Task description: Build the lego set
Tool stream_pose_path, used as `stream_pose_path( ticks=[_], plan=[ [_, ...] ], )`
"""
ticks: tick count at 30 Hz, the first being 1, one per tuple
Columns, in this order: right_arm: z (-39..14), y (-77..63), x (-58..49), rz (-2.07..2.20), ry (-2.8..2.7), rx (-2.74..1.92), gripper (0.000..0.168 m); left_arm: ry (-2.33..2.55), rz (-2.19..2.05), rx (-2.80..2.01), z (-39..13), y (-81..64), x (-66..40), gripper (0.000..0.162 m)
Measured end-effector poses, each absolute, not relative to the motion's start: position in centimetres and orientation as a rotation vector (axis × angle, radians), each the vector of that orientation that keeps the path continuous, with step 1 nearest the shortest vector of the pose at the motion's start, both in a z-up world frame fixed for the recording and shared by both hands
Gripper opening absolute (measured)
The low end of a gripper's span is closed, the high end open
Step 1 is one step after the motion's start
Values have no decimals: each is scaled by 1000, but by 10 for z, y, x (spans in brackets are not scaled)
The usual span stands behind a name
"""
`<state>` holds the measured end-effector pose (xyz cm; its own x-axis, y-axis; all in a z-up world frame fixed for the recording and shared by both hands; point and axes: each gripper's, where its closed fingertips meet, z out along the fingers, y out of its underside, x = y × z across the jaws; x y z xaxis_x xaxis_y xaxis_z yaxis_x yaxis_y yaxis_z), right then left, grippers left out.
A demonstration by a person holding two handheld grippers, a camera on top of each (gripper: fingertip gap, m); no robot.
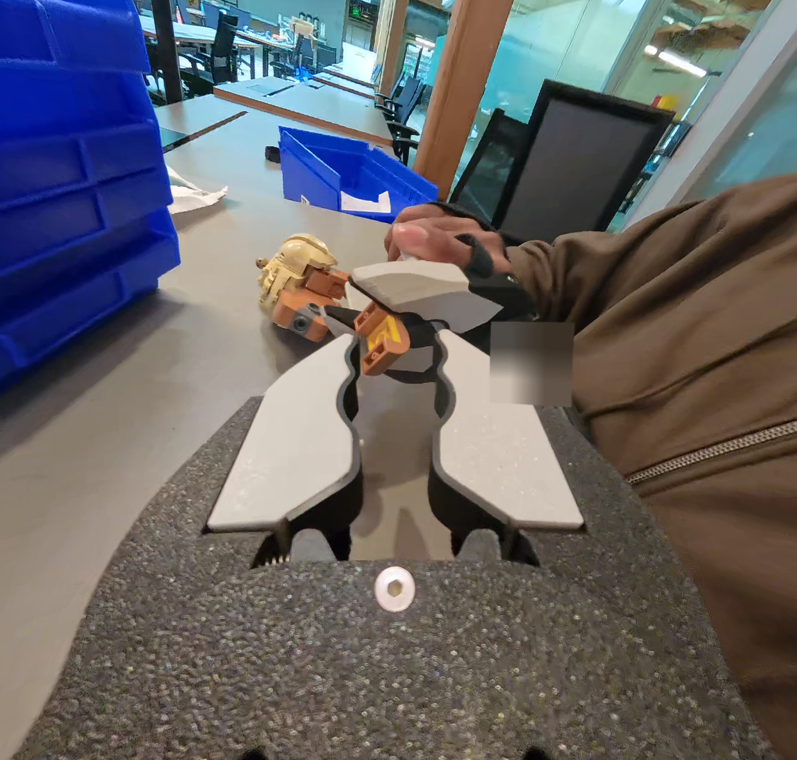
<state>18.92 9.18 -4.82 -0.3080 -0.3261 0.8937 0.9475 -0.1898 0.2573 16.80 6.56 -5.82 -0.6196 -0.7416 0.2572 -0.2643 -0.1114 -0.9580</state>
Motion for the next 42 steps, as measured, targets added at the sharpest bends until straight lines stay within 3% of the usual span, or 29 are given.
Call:
stream_pose_path(
  ticks=[3,8,17,29,34,42],
  plan=[
    [-47,91,186,-1690,-1069,-843,18,1787,-1792,-1142,-59,65,170,21],
    [-48,92,187,-1647,-1057,-875,17,1806,-1715,-1081,-60,64,170,16],
    [-49,95,195,-1390,-981,-1062,20,1781,-1074,-674,-59,69,174,14],
    [-62,85,168,-1042,-1135,-1062,39,1855,-840,-433,-73,60,169,14],
    [-66,84,165,-999,-1162,-1081,29,1862,-862,-425,-73,57,167,14],
    [-75,85,170,-875,-1174,-1212,26,1828,-670,-315,-77,65,169,15]
  ],
)
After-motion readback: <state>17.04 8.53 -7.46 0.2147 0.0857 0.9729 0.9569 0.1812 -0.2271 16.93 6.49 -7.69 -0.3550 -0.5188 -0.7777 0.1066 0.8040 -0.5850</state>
